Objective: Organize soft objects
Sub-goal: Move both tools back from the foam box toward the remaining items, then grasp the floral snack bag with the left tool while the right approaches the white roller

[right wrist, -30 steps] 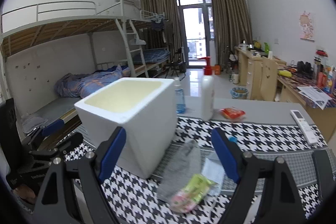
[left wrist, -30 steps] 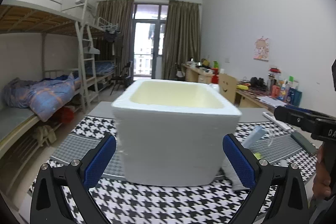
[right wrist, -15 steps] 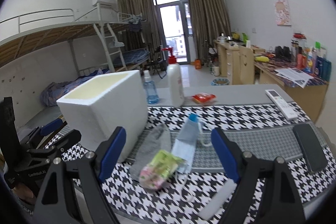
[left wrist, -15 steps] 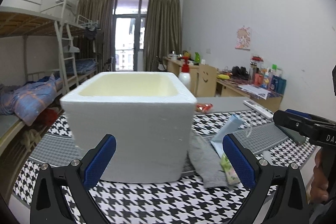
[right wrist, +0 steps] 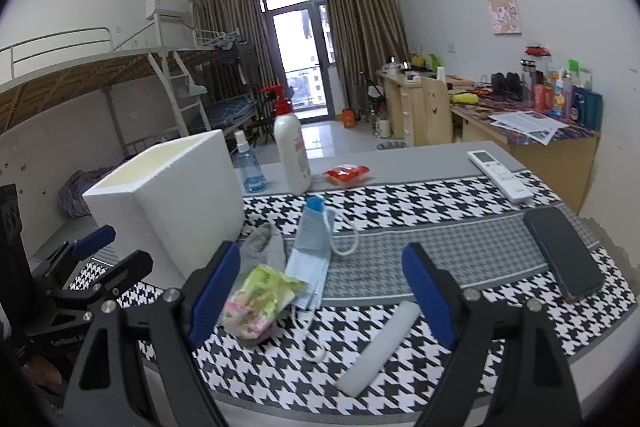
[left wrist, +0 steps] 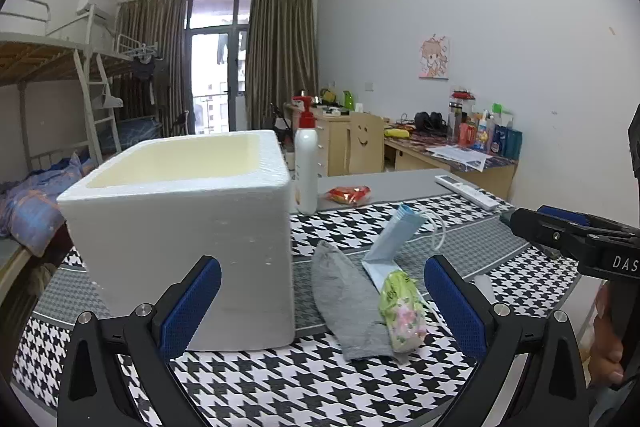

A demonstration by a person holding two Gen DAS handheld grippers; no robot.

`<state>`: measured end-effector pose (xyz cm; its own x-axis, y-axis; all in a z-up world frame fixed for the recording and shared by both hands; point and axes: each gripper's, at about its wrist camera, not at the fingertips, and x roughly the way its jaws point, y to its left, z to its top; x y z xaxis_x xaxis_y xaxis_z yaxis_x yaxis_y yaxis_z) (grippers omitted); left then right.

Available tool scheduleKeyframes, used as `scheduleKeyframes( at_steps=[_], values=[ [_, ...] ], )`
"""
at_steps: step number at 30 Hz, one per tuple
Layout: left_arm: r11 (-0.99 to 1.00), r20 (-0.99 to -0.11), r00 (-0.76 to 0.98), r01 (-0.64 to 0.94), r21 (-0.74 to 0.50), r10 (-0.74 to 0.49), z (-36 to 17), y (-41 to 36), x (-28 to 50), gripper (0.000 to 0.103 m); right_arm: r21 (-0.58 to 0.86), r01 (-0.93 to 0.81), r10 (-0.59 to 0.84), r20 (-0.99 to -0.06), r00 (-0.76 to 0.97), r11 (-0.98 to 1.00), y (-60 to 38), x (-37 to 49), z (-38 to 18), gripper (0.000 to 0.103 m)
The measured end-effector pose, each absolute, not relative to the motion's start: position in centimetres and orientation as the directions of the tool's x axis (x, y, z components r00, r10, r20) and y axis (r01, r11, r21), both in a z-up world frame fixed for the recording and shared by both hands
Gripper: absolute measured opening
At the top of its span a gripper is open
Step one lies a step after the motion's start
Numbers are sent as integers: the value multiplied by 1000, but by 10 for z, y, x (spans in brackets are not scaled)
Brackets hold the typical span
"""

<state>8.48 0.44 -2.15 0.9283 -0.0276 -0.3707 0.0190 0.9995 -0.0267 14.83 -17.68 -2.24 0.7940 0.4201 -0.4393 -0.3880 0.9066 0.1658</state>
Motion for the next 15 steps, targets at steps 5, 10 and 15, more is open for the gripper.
scheduleKeyframes(
  at_steps=[5, 10, 15],
  values=[
    [999, -385, 922, 41, -23, -46, -24, -2, 86, 102, 165, -367, 401, -442, 802, 916, -186, 145, -23, 86],
    [998, -418, 906, 63, -26, -68, -32, -9, 94, 102, 162, -340, 376, -470, 799, 926, -191, 149, -30, 86],
    [995, -456, 885, 91, -26, -93, -41, -18, 105, 102, 170, -317, 359, -503, 786, 933, -196, 156, -41, 86]
  ],
)
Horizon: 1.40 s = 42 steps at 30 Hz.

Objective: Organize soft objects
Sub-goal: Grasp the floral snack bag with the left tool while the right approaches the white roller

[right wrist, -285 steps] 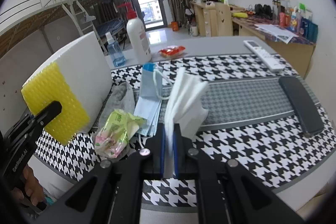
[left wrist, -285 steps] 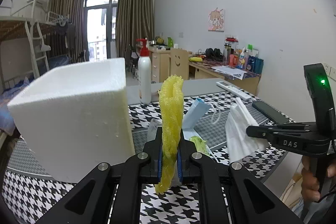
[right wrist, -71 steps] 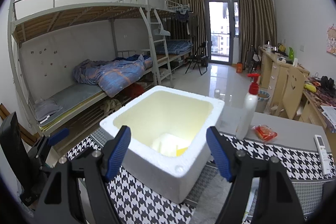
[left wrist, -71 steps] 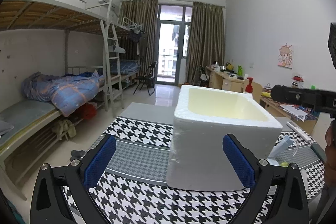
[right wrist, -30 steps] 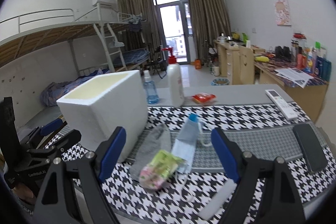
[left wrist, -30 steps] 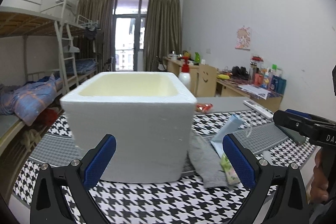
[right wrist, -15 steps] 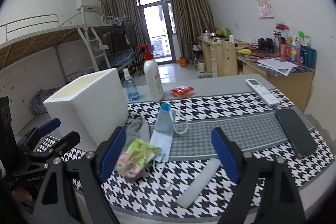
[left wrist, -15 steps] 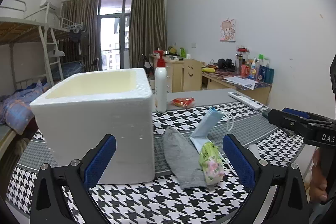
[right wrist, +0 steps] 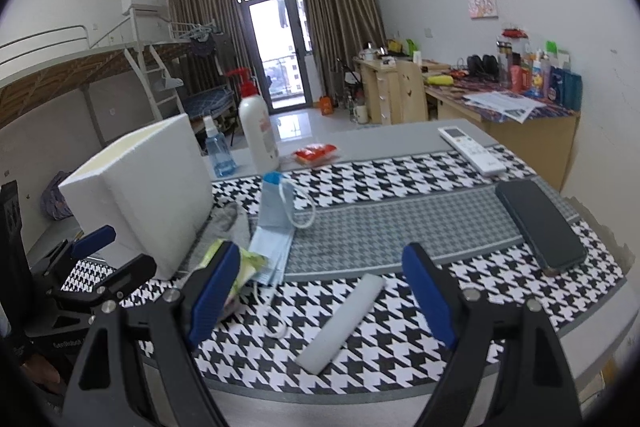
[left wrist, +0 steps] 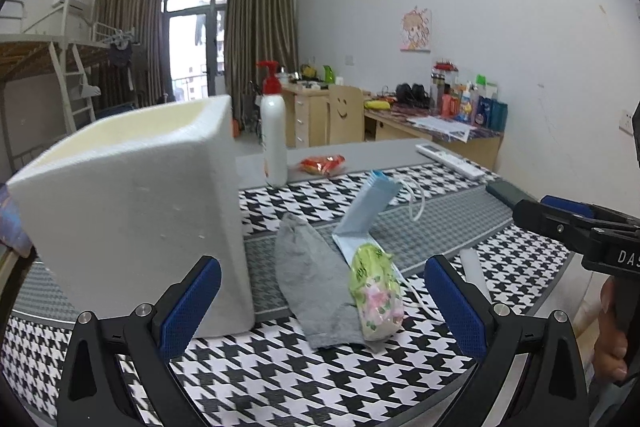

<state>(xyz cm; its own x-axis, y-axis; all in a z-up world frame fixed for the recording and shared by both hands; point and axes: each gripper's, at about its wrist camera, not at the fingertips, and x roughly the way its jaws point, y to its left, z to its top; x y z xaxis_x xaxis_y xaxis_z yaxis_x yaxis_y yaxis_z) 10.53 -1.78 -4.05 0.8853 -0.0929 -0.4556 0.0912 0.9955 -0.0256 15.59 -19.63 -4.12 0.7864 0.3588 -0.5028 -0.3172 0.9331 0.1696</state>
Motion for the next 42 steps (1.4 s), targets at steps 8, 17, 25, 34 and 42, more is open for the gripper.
scheduleKeyframes(
  at_steps=[8, 17, 25, 34, 42],
  values=[
    [992, -493, 861, 129, -18, -121, -54, -29, 114, 102, 170, -298, 341, -558, 757, 939, -198, 161, -59, 86],
    [986, -542, 826, 164, -30, -154, -65, -41, 129, 99, 164, -281, 321, -608, 726, 946, -198, 161, -76, 86],
    [981, -569, 805, 193, -15, -167, -71, -49, 135, 88, 165, -282, 322, -624, 712, 945, -198, 159, -84, 86],
    [979, -610, 775, 202, -9, -165, -79, -55, 142, 65, 178, -282, 328, -642, 693, 943, -195, 164, -91, 86],
    [979, -637, 756, 205, 9, -152, -84, -61, 146, 51, 184, -275, 325, -667, 670, 944, -192, 169, -100, 86]
  ],
)
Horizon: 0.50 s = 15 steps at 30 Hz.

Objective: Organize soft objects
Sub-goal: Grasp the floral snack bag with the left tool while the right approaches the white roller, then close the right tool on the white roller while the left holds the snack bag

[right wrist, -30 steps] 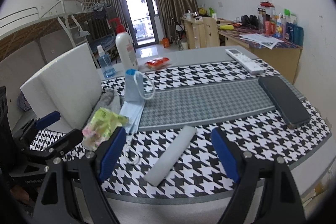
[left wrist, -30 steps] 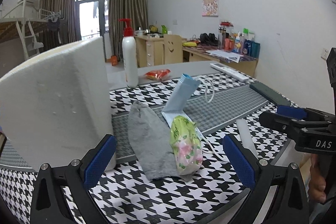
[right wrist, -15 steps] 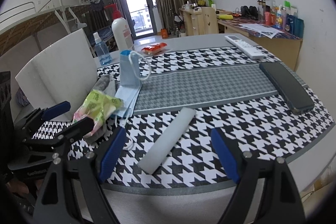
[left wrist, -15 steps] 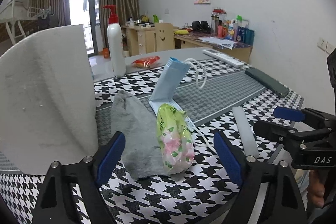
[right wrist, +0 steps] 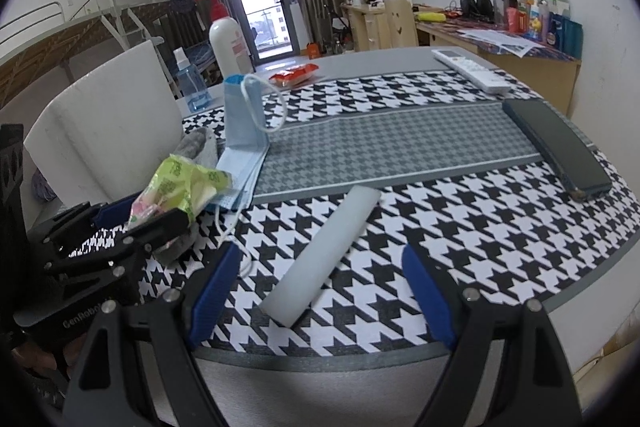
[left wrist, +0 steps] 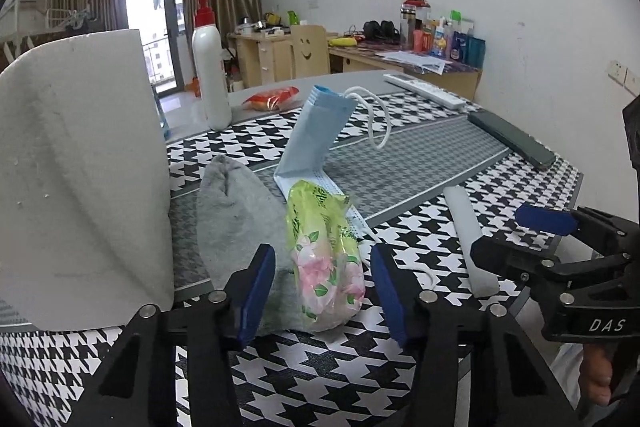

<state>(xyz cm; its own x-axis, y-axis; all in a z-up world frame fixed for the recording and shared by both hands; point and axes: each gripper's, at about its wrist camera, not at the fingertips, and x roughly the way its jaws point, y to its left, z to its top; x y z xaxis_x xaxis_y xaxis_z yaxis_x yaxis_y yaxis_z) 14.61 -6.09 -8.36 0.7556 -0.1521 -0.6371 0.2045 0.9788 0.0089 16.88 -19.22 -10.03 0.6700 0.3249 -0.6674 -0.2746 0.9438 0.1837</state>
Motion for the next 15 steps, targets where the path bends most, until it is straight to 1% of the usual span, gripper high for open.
scheduleKeyframes(
  at_steps=[1, 2, 3, 6, 9, 11, 14, 15],
  values=[
    [979, -643, 752, 204, 15, -147, -84, -62, 147, 47, 184, -271, 322, -673, 666, 945, -192, 170, -101, 86],
    [978, -653, 744, 205, 25, -139, -86, -65, 148, 39, 188, -272, 325, -675, 662, 944, -191, 171, -103, 85],
    [978, -660, 739, 207, 29, -137, -88, -66, 149, 38, 188, -272, 325, -679, 658, 944, -191, 172, -104, 84],
    [978, -665, 735, 205, 32, -132, -90, -66, 149, 37, 180, -258, 307, -699, 646, 949, -189, 175, -109, 78],
    [978, -666, 735, 204, 36, -129, -90, -67, 149, 36, 173, -256, 302, -699, 649, 951, -188, 174, -108, 70],
    [979, -665, 737, 200, 38, -124, -90, -67, 148, 32, 160, -253, 290, -703, 650, 954, -187, 173, -108, 60],
    [979, -665, 736, 199, 33, -127, -90, -66, 148, 31, 133, -249, 268, -708, 653, 959, -183, 171, -107, 51],
    [979, -666, 734, 202, 33, -129, -90, -66, 149, 30, 128, -251, 266, -710, 653, 959, -182, 171, -107, 49]
  ],
)
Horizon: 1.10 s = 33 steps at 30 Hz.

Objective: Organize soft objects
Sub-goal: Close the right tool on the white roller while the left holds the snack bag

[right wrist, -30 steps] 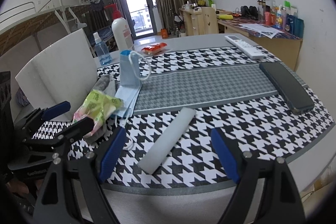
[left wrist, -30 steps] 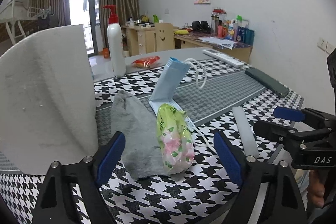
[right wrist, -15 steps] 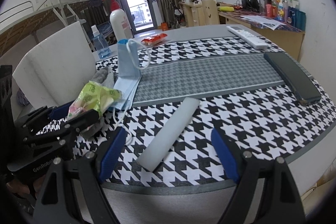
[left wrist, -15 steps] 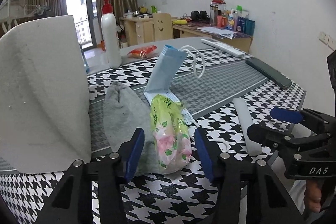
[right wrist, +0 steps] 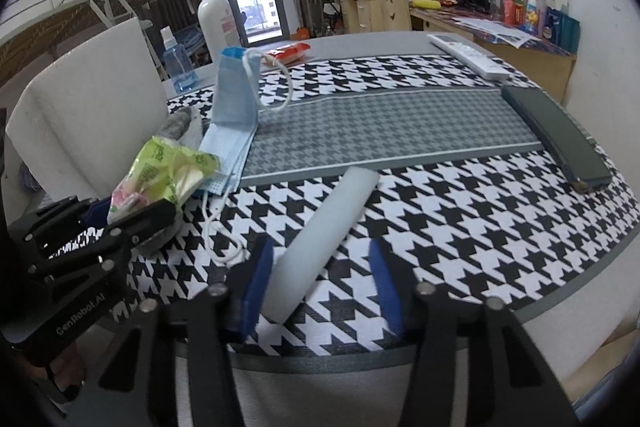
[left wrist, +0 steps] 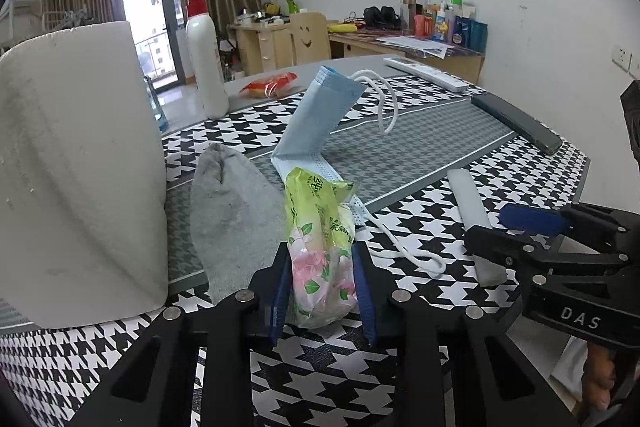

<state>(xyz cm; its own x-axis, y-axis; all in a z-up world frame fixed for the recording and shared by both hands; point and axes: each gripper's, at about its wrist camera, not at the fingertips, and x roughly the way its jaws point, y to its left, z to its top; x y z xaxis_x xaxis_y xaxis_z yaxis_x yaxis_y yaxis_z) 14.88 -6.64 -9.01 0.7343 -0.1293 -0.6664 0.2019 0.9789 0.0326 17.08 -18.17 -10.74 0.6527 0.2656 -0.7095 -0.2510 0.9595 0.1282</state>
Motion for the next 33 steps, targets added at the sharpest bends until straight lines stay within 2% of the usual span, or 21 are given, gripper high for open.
scheduleKeyframes(
  at_steps=[4, 9, 13, 19, 20, 33],
  values=[
    [979, -661, 739, 202, 32, -131, -90, -67, 147, 27, 138, -272, 286, -712, 641, 952, -176, 170, -108, 30],
    [980, -646, 750, 199, 14, -143, -86, -62, 144, 27, 137, -268, 283, -709, 646, 954, -176, 168, -106, 25],
    [980, -630, 761, 201, 1, -155, -82, -59, 140, 27, 146, -263, 288, -701, 652, 954, -177, 167, -101, 12],
    [982, -616, 772, 189, -12, -156, -77, -52, 136, 27, 143, -267, 289, -690, 663, 953, -179, 165, -96, 9],
    [982, -613, 775, 187, -13, -156, -77, -50, 135, 27, 143, -265, 288, -690, 664, 953, -179, 165, -96, 6],
    [984, -579, 801, 175, -17, -152, -66, -42, 122, 27, 137, -269, 286, -693, 661, 953, -176, 165, -93, 6]
  ],
)
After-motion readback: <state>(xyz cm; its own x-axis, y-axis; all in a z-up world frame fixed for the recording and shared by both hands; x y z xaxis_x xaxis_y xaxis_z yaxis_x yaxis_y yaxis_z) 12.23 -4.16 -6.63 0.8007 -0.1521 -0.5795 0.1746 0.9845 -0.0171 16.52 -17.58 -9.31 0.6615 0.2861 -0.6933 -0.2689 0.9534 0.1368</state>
